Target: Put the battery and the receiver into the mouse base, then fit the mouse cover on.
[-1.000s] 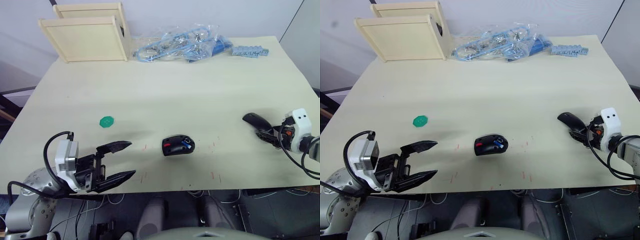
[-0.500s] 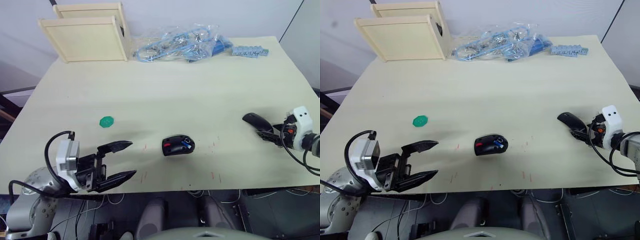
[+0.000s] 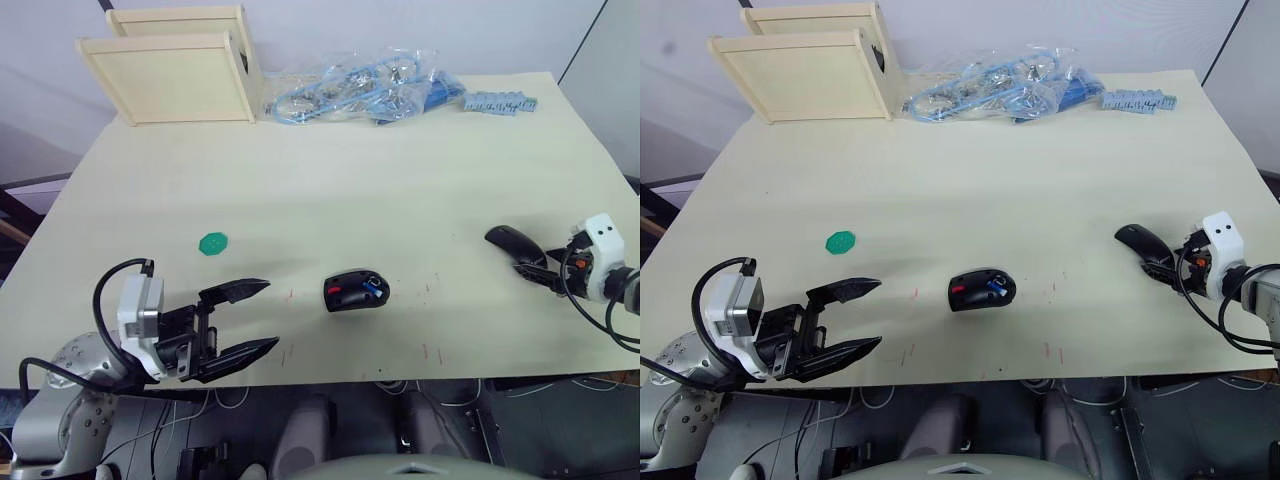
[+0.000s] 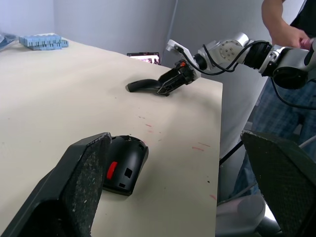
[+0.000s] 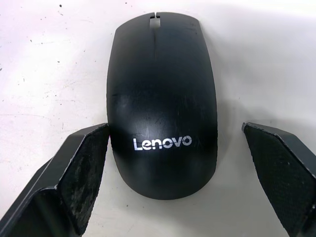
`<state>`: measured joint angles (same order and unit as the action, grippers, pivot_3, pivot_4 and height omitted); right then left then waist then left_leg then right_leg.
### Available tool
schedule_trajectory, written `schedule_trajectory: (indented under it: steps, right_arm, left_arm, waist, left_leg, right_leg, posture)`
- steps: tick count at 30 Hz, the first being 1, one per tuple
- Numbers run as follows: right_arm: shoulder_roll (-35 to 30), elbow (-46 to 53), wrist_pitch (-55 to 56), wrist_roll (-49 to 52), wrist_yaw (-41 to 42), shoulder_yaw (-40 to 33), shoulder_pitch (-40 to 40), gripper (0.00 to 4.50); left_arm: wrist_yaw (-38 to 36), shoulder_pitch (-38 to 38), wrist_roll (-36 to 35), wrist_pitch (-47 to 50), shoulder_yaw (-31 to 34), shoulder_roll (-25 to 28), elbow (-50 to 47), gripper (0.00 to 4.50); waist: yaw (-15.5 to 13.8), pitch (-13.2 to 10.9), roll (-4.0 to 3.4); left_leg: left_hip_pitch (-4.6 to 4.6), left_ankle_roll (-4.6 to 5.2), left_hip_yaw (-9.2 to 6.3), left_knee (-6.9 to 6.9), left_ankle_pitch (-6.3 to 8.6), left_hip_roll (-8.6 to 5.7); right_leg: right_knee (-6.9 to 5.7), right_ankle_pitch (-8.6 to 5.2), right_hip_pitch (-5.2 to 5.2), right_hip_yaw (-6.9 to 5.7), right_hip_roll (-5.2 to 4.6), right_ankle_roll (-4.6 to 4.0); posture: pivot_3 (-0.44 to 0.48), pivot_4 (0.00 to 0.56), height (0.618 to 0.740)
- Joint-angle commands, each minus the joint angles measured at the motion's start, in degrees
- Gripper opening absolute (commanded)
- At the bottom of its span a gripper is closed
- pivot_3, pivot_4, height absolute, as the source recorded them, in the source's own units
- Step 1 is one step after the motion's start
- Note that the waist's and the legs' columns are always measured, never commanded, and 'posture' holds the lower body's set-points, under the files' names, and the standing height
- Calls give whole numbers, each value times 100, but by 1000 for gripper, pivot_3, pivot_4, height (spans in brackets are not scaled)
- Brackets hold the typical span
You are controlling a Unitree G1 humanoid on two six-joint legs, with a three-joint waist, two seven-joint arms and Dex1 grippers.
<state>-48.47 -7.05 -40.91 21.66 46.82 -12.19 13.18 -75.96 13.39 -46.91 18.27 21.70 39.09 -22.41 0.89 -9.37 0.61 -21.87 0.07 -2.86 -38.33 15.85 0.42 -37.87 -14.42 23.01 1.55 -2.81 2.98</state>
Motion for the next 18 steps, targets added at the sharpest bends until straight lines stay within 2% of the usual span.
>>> schedule_trajectory:
  steps: [1, 4, 5, 18]
  right_arm:
    - [-87, 55, 115, -5, 26, -155, -15, 4500]
    - [-64, 56, 149, -18, 20, -154, -26, 4500]
    - [-61, 58, 162, -26, 17, -146, -34, 3975]
    - [-46, 115, 266, -82, 26, -141, -77, 3975]
  left_arm:
    - [-73, -19, -28, -99, -32, 34, -32, 4471]
    - [-106, -23, -4, -130, -49, 33, 6, 4471]
    - [-112, -30, -2, -136, -50, 35, 14, 4500]
    - [32, -153, -33, -19, -97, 78, -121, 4500]
  waist:
    - [0, 0, 0]
    - [0, 0, 0]
    - [0, 0, 0]
    - [-1, -1, 0]
  left_leg:
    - [0, 0, 0, 0, 0, 0]
    - [0, 0, 0, 0, 0, 0]
    - [0, 0, 0, 0, 0, 0]
    - [0, 0, 0, 0, 0, 0]
  right_leg:
    - [0, 0, 0, 0, 0, 0]
    - [0, 0, 0, 0, 0, 0]
    - [0, 0, 0, 0, 0, 0]
    - [0, 0, 0, 0, 0, 0]
  posture:
    - [0, 150, 740]
    - [0, 150, 740]
    - [0, 150, 740]
    - [0, 150, 740]
